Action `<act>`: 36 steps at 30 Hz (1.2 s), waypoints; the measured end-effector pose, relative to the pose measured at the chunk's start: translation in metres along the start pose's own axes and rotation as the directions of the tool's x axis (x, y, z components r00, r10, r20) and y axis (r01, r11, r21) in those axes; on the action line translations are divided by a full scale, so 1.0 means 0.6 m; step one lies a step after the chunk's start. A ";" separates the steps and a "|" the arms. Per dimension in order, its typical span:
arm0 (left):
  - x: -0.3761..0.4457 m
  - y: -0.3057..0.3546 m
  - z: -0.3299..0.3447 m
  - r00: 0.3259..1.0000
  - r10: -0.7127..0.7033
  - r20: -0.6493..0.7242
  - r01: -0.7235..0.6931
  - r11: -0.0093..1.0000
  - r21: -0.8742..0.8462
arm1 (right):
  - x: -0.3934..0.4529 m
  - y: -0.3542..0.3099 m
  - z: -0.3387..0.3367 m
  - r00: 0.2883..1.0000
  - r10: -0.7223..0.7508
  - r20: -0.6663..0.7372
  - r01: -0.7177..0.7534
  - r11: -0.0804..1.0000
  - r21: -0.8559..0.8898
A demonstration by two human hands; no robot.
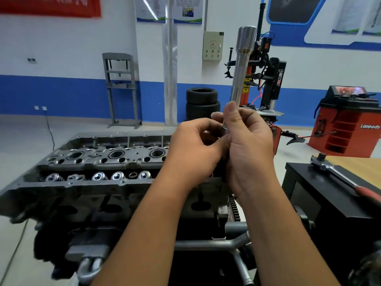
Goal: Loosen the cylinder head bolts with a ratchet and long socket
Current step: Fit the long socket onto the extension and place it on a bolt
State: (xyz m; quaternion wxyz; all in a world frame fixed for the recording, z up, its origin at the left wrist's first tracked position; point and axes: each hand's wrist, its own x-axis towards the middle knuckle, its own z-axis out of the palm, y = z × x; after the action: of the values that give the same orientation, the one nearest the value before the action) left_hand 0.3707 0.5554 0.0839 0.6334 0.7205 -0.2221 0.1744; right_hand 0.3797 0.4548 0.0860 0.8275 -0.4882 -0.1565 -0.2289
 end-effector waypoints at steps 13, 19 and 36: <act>0.000 -0.006 -0.006 0.997 0.049 0.062 -0.048 0.999 -0.011 | -0.002 -0.001 -0.003 1.000 -0.006 0.011 0.006 1.000 0.003; 0.001 -0.002 -0.003 0.999 0.030 0.019 -0.029 0.996 -0.086 | -0.001 -0.001 -0.001 0.999 0.032 0.005 -0.032 0.999 0.030; -0.002 -0.003 -0.008 1.000 0.025 0.017 -0.024 0.999 -0.033 | -0.007 -0.004 -0.005 1.000 0.000 0.029 0.002 0.998 -0.058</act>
State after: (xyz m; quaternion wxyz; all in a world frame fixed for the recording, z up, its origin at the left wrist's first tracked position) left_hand 0.3710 0.5606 0.0827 0.6411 0.7085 -0.2394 0.1723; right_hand 0.3749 0.4523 0.0842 0.8104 -0.5152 -0.1619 -0.2269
